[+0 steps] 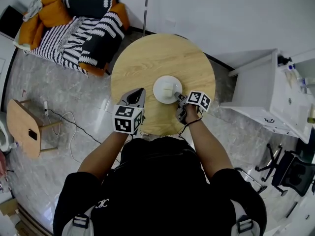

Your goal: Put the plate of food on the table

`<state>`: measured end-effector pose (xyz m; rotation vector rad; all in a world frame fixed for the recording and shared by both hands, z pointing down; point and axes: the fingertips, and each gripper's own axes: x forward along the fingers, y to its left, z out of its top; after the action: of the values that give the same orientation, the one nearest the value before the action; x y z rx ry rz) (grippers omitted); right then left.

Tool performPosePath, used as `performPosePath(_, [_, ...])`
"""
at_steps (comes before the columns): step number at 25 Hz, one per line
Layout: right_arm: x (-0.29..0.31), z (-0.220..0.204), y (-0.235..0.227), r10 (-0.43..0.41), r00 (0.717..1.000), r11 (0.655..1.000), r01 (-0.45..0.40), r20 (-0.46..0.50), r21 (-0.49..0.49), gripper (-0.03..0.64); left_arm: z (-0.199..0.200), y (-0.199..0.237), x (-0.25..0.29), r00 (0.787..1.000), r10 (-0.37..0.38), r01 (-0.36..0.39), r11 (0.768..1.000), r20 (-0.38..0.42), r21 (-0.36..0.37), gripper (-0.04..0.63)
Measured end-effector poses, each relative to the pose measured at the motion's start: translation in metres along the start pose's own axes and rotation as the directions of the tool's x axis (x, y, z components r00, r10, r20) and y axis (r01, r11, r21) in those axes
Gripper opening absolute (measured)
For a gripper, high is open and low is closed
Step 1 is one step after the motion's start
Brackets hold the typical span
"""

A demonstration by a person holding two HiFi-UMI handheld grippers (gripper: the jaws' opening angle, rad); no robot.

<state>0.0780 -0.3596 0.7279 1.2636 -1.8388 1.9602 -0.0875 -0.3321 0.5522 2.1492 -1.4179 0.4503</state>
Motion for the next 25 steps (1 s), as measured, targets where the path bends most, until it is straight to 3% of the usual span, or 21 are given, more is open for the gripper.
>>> performPosePath(6, [-0.011, 0.006, -0.007, -0.154, 0.987, 0.977, 0.158, 0.042, -0.140, 0.073, 0.015, -0.001, -0.004, 0.999, -0.020, 0.020, 1.000, 0.036, 0.003, 0.006])
performPosePath(12, [-0.021, 0.008, -0.014, -0.307, 0.946, 0.895, 0.324, 0.105, -0.307, 0.158, 0.022, -0.008, -0.003, 0.998, -0.046, 0.044, 0.998, 0.050, 0.042, 0.006])
performPosePath(14, [-0.031, 0.011, -0.018, -0.342, 0.927, 0.868, 0.375, 0.154, -0.327, 0.153, 0.025, -0.011, -0.004, 0.997, -0.057, 0.054, 0.997, 0.056, 0.054, 0.006])
performPosePath(15, [-0.037, 0.013, -0.020, -0.350, 0.919, 0.860, 0.391, 0.181, -0.327, 0.086, 0.026, -0.012, -0.004, 0.996, -0.061, 0.057, 0.997, 0.059, 0.059, 0.006])
performPosePath(16, [-0.044, 0.015, -0.021, -0.348, 0.914, 0.856, 0.400, 0.207, -0.326, 0.008, 0.027, -0.012, -0.004, 0.996, -0.064, 0.060, 0.996, 0.060, 0.063, 0.006])
performPosePath(18, [-0.053, 0.018, -0.018, -0.306, 0.923, 0.868, 0.372, 0.234, -0.329, 0.007, 0.028, -0.013, -0.005, 0.995, -0.071, 0.067, 0.995, 0.063, 0.069, 0.006])
performPosePath(21, [-0.058, 0.013, 0.000, -0.166, 0.964, 0.910, 0.232, 0.210, -0.344, 0.006, 0.031, -0.017, -0.005, 0.994, -0.085, 0.079, 0.993, 0.073, 0.084, 0.006])
performPosePath(25, [-0.076, 0.011, 0.024, -0.068, 0.967, 0.898, 0.167, 0.246, -0.408, 0.006, 0.034, -0.026, -0.003, 0.991, -0.105, 0.097, 0.989, 0.078, 0.109, 0.006])
